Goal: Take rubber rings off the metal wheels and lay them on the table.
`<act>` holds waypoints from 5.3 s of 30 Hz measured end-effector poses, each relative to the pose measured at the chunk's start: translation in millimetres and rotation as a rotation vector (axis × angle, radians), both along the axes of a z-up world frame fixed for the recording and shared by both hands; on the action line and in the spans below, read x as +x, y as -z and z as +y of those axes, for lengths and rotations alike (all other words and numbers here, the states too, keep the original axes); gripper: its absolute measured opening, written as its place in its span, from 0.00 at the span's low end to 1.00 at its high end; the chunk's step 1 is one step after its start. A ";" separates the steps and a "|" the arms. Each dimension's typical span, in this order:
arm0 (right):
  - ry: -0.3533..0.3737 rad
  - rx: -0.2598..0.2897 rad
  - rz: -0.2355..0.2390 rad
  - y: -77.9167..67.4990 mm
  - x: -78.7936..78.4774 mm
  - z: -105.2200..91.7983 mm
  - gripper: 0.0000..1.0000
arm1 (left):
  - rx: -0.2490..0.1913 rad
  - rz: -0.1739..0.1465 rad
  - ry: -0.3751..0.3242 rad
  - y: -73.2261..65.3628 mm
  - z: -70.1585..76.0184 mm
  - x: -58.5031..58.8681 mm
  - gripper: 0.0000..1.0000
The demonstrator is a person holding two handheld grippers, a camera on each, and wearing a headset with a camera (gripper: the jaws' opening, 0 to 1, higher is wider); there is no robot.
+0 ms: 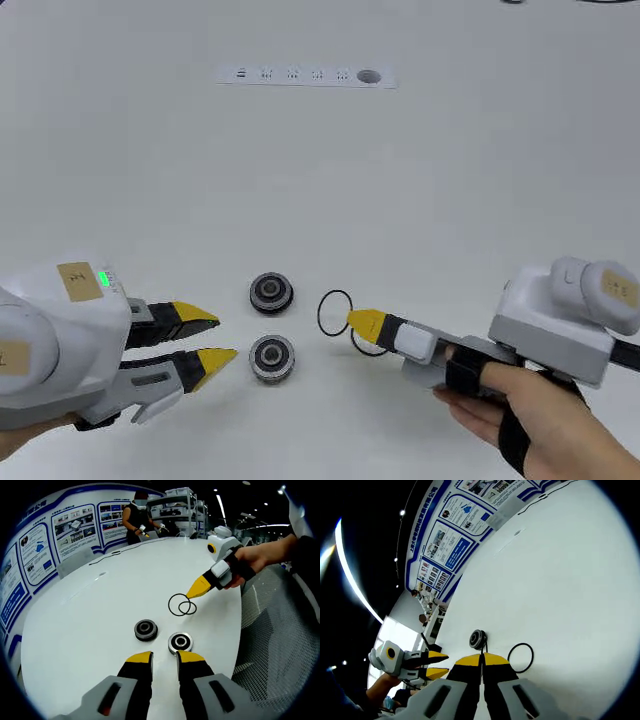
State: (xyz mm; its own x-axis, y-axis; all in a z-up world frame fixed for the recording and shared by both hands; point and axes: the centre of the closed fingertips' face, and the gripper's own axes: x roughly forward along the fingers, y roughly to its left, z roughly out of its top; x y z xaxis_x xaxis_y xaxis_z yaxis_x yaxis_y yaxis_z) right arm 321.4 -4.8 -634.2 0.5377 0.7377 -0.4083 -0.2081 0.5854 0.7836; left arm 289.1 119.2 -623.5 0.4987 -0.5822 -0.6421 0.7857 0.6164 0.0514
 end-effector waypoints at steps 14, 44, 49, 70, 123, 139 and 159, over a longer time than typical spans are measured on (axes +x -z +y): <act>0.094 -0.073 0.054 25.7 -4.5 -31.8 0.02 | 0.005 -0.007 -0.020 -4.2 6.9 -4.3 0.19; 0.152 -0.073 -0.012 6.5 9.7 -45.7 0.12 | -0.056 -0.033 -0.001 -21.9 -3.1 15.0 0.19; 0.106 -0.046 -0.053 -2.9 14.5 -34.0 0.18 | -0.059 -0.042 -0.011 -26.1 -6.0 35.1 0.18; 0.080 -0.039 -0.087 -3.3 22.0 -30.8 0.17 | 0.000 0.024 0.074 17.2 -33.9 70.6 0.17; -0.164 0.090 -0.032 9.6 37.7 81.7 0.46 | 0.042 0.038 0.162 29.9 -36.5 69.8 0.13; -0.176 0.122 -0.018 6.9 33.9 90.1 0.45 | 0.047 0.042 0.168 30.3 -36.4 70.4 0.13; -0.198 0.146 0.003 7.5 26.1 87.1 0.40 | 0.060 0.048 0.177 30.4 -36.7 69.6 0.13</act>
State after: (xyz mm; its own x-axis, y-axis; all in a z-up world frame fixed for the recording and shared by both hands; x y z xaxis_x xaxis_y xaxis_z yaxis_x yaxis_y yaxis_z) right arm 347.6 82.3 -641.7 0.3758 0.8797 -0.2912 -0.3049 0.4141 0.8576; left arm 358.7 82.5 -654.0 0.3596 -0.6186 -0.6986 0.8843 0.4649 0.0435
